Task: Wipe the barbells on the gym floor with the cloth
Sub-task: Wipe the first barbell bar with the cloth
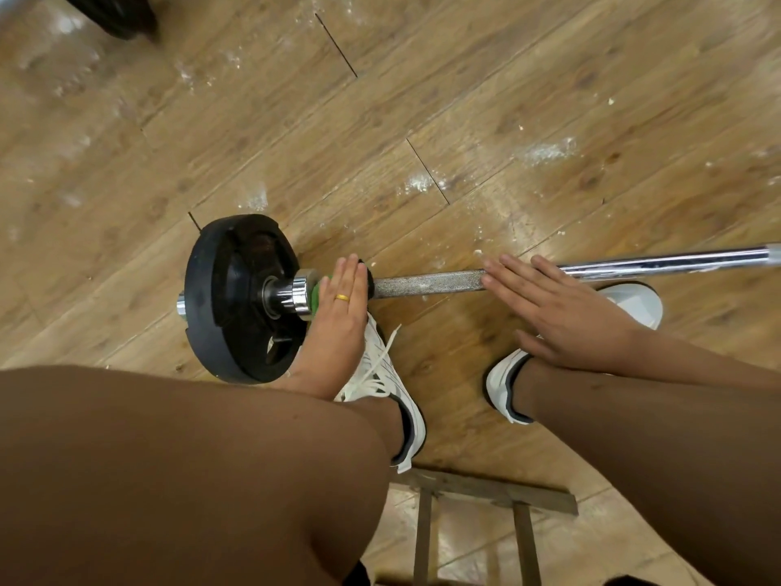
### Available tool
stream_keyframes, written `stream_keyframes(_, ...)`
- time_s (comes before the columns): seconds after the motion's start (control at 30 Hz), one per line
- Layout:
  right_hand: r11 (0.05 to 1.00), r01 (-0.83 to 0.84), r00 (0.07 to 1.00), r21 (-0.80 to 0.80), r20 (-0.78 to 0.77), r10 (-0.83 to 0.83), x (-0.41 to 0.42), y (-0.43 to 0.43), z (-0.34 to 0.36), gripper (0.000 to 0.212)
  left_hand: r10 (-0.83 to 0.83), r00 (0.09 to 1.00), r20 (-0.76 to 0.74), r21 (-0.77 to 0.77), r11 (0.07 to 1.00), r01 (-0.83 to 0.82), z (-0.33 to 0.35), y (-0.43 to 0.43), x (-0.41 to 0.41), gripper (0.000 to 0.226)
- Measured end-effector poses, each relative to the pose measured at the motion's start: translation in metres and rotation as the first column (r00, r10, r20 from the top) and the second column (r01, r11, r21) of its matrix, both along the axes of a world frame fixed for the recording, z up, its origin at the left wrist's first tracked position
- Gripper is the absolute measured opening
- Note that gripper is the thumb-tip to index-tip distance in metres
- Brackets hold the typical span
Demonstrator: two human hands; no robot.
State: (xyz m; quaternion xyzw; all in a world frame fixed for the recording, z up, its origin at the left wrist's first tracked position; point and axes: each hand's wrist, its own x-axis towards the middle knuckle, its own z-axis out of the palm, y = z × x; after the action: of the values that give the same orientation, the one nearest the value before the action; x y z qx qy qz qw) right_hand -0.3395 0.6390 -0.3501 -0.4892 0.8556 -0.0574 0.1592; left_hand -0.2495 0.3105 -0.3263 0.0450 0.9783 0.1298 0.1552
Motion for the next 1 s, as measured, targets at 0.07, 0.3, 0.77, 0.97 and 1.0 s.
stream_keyframes(0.07,1.0,0.002,1.0,-0.001,-0.003,-0.002,0.0,0.0,-0.001,0.084,-0.049,0.999,0.0,0.012,0.999,0.049,0.0,0.014,-0.009,0.081)
stream_keyframes(0.3,0.999,-0.005,0.999,0.036,-0.037,0.006,-0.009,-0.001,-0.002,0.082,-0.081,0.996,-0.041,-0.001,0.997,0.081,-0.001,-0.003,-0.01,0.087)
stream_keyframes(0.77,0.997,0.043,0.998,0.071,-0.05,-0.04,-0.05,-0.015,-0.004,0.085,0.067,0.994,-0.081,-0.019,0.997,-0.068,-0.007,-0.005,-0.052,0.084)
stream_keyframes(0.97,0.99,0.108,0.993,0.089,-0.062,-0.103,-0.07,-0.027,-0.007,0.086,0.078,0.993,-0.085,-0.011,0.997,-0.079,-0.008,0.007,-0.08,0.085)
stream_keyframes(1.0,0.989,0.114,0.992,0.094,-0.068,-0.108,-0.073,-0.028,-0.007,0.086,0.016,0.997,-0.075,-0.005,1.0,-0.016,-0.007,0.015,-0.087,0.085)
